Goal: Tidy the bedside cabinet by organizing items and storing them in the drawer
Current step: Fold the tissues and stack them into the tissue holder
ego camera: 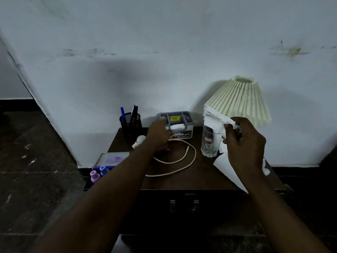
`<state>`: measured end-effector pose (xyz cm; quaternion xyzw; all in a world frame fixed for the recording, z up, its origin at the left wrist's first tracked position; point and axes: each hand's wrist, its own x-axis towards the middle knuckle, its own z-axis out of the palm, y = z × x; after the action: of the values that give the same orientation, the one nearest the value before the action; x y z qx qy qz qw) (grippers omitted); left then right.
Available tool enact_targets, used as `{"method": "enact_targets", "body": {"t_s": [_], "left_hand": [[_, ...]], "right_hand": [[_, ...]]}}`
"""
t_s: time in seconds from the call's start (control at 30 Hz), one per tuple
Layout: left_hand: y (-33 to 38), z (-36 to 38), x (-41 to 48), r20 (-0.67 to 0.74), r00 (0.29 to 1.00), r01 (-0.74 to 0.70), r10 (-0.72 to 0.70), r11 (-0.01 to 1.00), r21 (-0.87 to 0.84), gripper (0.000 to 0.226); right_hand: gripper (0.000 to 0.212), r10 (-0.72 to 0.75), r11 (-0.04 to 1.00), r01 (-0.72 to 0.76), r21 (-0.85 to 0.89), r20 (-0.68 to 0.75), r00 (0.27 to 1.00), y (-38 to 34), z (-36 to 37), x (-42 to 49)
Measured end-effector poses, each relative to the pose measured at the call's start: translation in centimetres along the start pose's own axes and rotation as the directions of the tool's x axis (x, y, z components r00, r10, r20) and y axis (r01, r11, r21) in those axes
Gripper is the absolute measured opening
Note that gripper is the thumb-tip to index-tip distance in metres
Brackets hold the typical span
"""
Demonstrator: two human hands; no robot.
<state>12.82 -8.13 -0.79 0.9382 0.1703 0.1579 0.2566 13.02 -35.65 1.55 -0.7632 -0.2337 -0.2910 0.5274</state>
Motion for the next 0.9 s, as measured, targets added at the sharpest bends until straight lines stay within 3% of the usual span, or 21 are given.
{"method": "enact_targets", "body": {"t_s": [0.13, 0.3, 0.37, 0.47, 0.53, 0.67, 0.9], "left_hand": [[-0.2, -0.9, 0.5, -0.111, 0.994, 0.005, -0.007, 1.000, -0.014, 0.027], [1.3, -8.3, -3.8, -0.217, 0.974, -0.072, 0.068, 0.997, -0.007, 0.018], [1.9, -10.4, -7.9, -0.215, 0.972, -0.083, 0.096, 0.994, 0.067, 0.016], [2.5, -9.7, -15.3, -0.107, 0.993, -0.053, 0.044, 0.995, -0.084, 0.015], [3.5, -7.3, -19.6, 0.030, 0.999, -0.024, 0.030, 0.978, -0.205, 0.009], [4.4, -3.0, -22.9, 0.111, 0.993, -0.025, 0.042, 0.989, -0.149, 0.012], [3.1, -1.3, -21.3, -0.007, 1.000, -0.002, 0.002, 0.999, -0.053, 0.015]], "right_hand": [[0.013, -0.004, 1.000, 0.004, -0.004, -0.019, 1.000, 0.2, -0.1, 0.1], [0.013, -0.003, 1.000, 0.005, 0.014, -0.134, 0.991, -0.2, -0.6, 0.2], [0.011, 0.001, 0.999, 0.009, 0.047, -0.194, 0.981, -0.8, -1.0, 0.5], [0.011, -0.006, 0.996, 0.029, 0.089, -0.245, 0.969, -1.9, -1.4, 0.7], [0.011, -0.010, 0.996, 0.032, 0.089, -0.236, 0.972, -2.6, -1.7, 0.6], [0.011, 0.002, 0.999, 0.004, 0.042, -0.137, 0.991, -2.9, -2.1, 0.3], [0.014, -0.009, 1.000, 0.010, -0.008, 0.042, 0.999, -4.4, -2.5, -0.7]]}}
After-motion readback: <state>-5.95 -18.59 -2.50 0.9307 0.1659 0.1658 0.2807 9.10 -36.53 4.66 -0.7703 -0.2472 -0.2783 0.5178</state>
